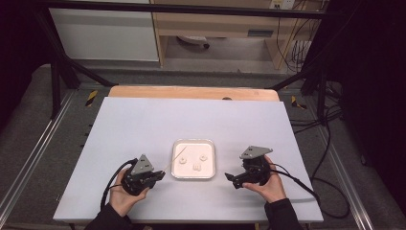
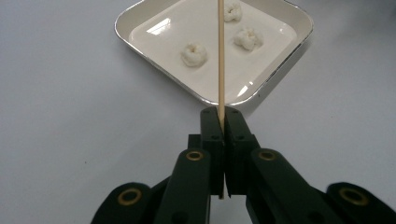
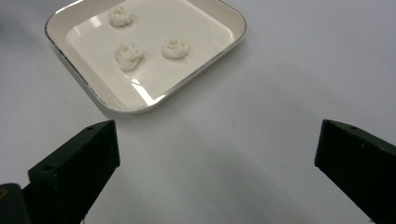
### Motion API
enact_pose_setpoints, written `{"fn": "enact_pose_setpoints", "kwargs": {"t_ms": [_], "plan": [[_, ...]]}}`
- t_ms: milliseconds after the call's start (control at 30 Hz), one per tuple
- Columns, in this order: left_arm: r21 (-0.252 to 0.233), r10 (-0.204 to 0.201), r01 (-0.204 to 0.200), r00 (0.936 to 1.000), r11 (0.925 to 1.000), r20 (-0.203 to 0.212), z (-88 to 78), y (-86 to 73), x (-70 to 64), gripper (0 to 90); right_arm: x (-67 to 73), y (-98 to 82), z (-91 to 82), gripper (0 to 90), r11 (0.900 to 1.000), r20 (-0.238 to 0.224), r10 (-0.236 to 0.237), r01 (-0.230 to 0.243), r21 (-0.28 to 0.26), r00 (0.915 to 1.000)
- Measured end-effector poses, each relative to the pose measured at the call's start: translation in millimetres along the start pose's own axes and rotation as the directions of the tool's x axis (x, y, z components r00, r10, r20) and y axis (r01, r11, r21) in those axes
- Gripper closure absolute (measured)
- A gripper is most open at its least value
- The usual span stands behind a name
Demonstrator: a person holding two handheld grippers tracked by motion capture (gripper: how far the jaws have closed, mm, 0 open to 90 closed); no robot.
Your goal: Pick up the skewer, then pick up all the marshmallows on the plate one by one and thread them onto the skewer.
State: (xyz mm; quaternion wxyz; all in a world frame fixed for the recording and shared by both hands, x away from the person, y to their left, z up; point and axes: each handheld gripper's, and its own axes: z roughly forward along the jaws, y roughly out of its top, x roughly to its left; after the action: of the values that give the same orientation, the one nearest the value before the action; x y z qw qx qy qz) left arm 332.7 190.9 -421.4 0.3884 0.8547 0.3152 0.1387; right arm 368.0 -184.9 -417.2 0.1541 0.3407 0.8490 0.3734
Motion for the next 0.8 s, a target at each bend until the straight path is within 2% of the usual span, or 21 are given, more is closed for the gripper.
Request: {"fn": "enact_pose_setpoints", "kwargs": {"t_ms": [167, 233, 533, 800], "plan": [[-0.01, -0.022, 0.022, 0.9998, 0.9997, 0.003, -3.1, -7.0, 2.8, 87.9, 2.7, 6.9, 8.1, 0.7, 0.999, -0.016, 0.027, -0.027, -0.017, 0.9995], [-0.011, -0.021, 0.022, 0.9998, 0.9997, 0.0, -4.1, -8.9, 3.1, 88.0, 4.4, 10.8, 10.9, 0.7, 1.0, -0.012, 0.025, -0.025, -0.009, 0.9996], [-0.017, -0.036, 0.035, 0.9993, 0.9992, -0.009, -6.7, -15.3, 5.3, 87.9, 8.2, 32.8, 22.2, 0.8, 0.997, -0.01, 0.06, -0.061, -0.05, 0.9981], [-0.02, -0.035, 0.035, 0.9993, 0.9992, -0.008, -6.2, -16.3, 4.8, 87.9, 8.1, 45.9, 40.1, 1.4, 0.994, -0.012, 0.085, -0.086, -0.061, 0.9963]]}}
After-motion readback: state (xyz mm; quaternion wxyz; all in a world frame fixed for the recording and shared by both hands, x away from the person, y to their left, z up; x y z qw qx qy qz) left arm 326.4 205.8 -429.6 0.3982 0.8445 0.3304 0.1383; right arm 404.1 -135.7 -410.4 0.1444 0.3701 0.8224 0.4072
